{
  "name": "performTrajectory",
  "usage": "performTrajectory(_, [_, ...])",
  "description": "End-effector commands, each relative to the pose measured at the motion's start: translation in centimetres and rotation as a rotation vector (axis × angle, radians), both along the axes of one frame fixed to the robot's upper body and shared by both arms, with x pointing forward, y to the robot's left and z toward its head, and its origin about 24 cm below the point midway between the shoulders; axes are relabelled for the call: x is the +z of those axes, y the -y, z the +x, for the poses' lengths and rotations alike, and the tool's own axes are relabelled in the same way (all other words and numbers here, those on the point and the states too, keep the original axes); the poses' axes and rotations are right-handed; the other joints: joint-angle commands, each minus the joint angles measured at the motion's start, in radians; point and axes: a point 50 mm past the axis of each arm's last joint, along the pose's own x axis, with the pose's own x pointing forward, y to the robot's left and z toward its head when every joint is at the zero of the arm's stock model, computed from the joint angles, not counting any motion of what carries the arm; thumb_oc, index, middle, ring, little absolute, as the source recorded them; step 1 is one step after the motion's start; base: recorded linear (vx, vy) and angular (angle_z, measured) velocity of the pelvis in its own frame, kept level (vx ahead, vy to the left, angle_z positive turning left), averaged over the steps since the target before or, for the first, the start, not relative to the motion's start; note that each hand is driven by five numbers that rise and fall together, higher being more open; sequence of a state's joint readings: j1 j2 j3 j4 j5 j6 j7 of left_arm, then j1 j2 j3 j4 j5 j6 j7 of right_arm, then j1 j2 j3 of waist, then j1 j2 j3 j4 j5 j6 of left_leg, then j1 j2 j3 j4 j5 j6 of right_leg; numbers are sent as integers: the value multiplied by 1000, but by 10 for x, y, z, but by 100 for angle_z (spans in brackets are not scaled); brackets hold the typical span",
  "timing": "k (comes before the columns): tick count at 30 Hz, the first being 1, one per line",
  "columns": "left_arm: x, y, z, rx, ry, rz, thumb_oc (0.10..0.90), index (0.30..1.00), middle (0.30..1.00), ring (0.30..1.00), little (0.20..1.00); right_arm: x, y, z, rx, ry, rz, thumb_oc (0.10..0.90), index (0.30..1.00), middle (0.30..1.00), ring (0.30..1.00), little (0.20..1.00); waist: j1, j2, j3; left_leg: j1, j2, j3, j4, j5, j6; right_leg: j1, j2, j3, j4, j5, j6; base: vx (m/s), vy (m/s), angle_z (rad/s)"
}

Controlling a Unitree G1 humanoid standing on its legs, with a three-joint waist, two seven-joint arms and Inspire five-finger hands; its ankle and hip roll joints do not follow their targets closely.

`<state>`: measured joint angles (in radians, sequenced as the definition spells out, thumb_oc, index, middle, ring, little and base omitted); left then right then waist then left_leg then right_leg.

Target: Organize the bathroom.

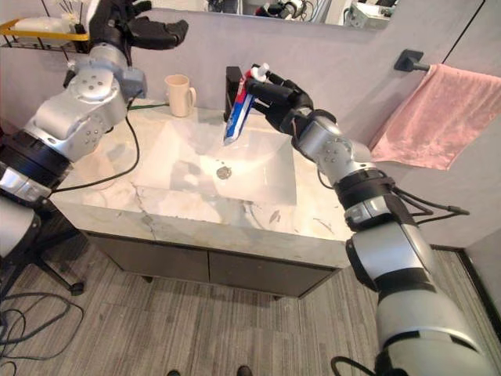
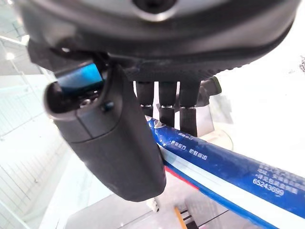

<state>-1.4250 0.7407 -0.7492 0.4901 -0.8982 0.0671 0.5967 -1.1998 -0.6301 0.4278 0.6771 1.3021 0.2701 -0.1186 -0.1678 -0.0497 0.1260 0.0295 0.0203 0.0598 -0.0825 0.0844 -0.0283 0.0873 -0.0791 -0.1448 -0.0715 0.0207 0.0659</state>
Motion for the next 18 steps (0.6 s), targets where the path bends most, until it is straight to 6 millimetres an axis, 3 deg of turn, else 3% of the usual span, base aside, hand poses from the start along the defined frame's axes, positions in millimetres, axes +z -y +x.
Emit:
performTrajectory(1, [29, -74, -24, 346, 247, -193, 800, 900, 900, 900, 900, 63, 27, -13, -68, 270, 55, 400, 300, 300, 300, 300, 42, 18, -199, -21, 56, 30, 68, -44, -35, -47, -9, 16, 123, -36, 94, -16, -8, 4])
performTrajectory(5, [11, -130, -44, 567, 304, -445, 800, 900, 900, 900, 900, 55, 48, -20, -123, 292, 54, 400, 300, 300, 300, 300, 64, 8, -188, -18, 55, 14, 68, -45, -32, -40, -4, 6, 123, -41, 85, -19, -9, 12])
performTrajectory(7, [-12, -170, -63, 741, 324, -591, 800, 900, 900, 900, 900, 49, 60, -26, -168, 311, 46, 400, 300, 300, 300, 300, 78, 3, -181, -17, 54, 0, 68, -42, -31, -40, 1, 4, 126, -43, 75, -31, -5, 12])
performTrajectory(11, [-51, -219, -96, 967, 287, -663, 800, 900, 900, 900, 900, 42, 79, -43, -231, 336, 38, 400, 300, 300, 300, 300, 100, -6, -177, -13, 55, -21, 64, -40, -30, -37, 12, 4, 127, -51, 63, -11, 1, 26])
performTrajectory(14, [-96, -255, -123, 1091, 196, -668, 800, 900, 900, 900, 900, 34, 97, -58, -279, 350, 37, 400, 300, 300, 300, 300, 113, -12, -177, -10, 54, -32, 61, -40, -27, -33, 19, 4, 122, -52, 57, -21, 6, 36])
performTrajectory(15, [-122, -271, -136, 1130, 153, -720, 800, 900, 900, 900, 900, 32, 109, -65, -299, 358, 33, 400, 300, 300, 300, 300, 118, -15, -175, -9, 54, -36, 59, -40, -27, -30, 22, 5, 118, -51, 57, -8, 5, 35])
performTrajectory(16, [-128, -275, -139, 1142, 142, -733, 800, 900, 900, 900, 900, 31, 111, -66, -303, 358, 32, 400, 300, 300, 300, 300, 119, -16, -175, -6, 53, -37, 58, -44, -27, -27, 23, 5, 117, -54, 57, -12, 7, 42])
performTrajectory(18, [-165, -293, -156, 1233, 78, -787, 800, 900, 900, 900, 900, 33, 123, -72, -321, 368, 25, 400, 300, 300, 300, 300, 124, -19, -170, -6, 51, -42, 61, -43, -29, -25, 26, 8, 111, -50, 59, -27, 14, 44])
